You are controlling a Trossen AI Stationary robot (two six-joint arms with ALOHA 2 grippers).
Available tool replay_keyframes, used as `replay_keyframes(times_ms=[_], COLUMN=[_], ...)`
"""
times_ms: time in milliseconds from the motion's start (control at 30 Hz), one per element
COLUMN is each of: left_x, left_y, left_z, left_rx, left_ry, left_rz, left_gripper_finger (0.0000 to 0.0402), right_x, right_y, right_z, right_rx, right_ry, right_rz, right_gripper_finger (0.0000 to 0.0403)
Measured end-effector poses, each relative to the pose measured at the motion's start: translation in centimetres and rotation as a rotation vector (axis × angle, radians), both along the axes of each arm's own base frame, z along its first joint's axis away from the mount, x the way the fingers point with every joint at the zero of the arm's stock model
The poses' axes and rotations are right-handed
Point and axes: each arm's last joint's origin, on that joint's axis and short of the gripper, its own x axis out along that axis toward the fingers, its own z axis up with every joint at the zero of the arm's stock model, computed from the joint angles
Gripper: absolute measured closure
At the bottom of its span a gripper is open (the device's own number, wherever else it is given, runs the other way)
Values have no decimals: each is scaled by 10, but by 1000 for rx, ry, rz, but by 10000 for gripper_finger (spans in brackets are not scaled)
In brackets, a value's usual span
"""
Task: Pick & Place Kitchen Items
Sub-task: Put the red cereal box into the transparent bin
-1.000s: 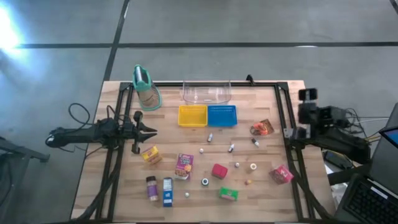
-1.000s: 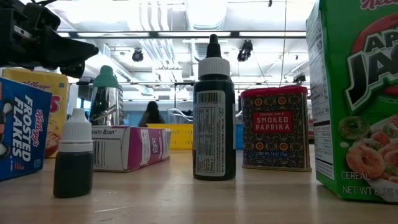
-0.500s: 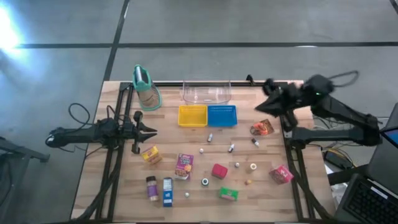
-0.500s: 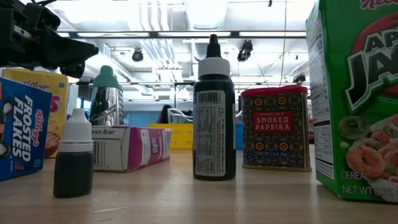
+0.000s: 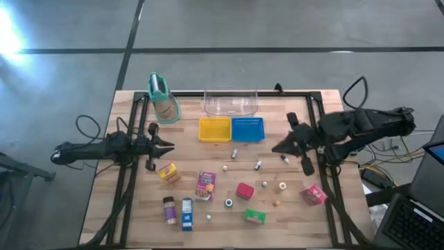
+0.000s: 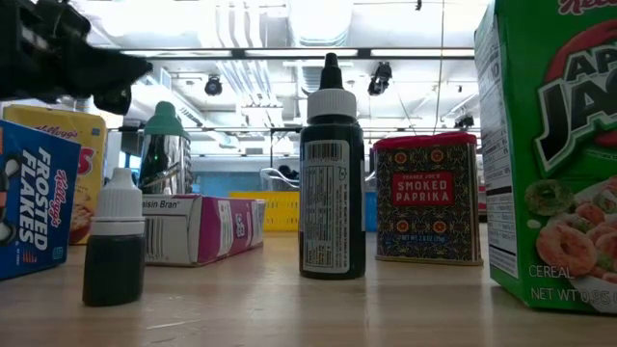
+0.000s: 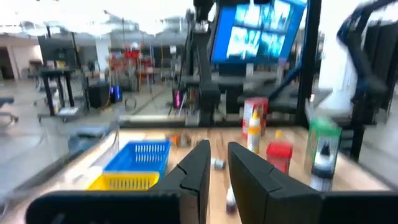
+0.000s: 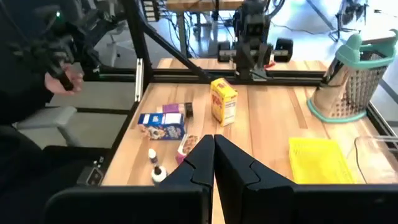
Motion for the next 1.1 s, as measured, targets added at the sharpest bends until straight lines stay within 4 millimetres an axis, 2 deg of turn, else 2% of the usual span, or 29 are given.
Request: replay_keyframes(times_ms=[133, 233, 500, 633, 867, 1100], left_x=[-4, -7, -8, -6, 0, 0], left_y=[0, 0, 0, 0, 0, 5], left_z=[17, 26, 28, 25, 4, -6], left_rx=[-11, -10, -75, -78, -55, -76], left_ry=[-182, -278, -303, -264, -38, 58], left_rz=[-3, -3, -21, -20, -4, 175], left_gripper_finger=[337, 337, 337, 337, 337, 337], right_x=[-13, -20, -28, -33, -48, -62], right_y=[11, 17, 36, 51, 73, 98], right_z=[9, 5, -29, -44, -64, -71], right_rx=[26, 89, 268, 307, 295, 300], right_ry=[17, 74, 380, 533, 761, 892], right_rz=[-62, -69, -177, -253, -474, -663], right_gripper_finger=[394, 394, 394, 394, 394, 394])
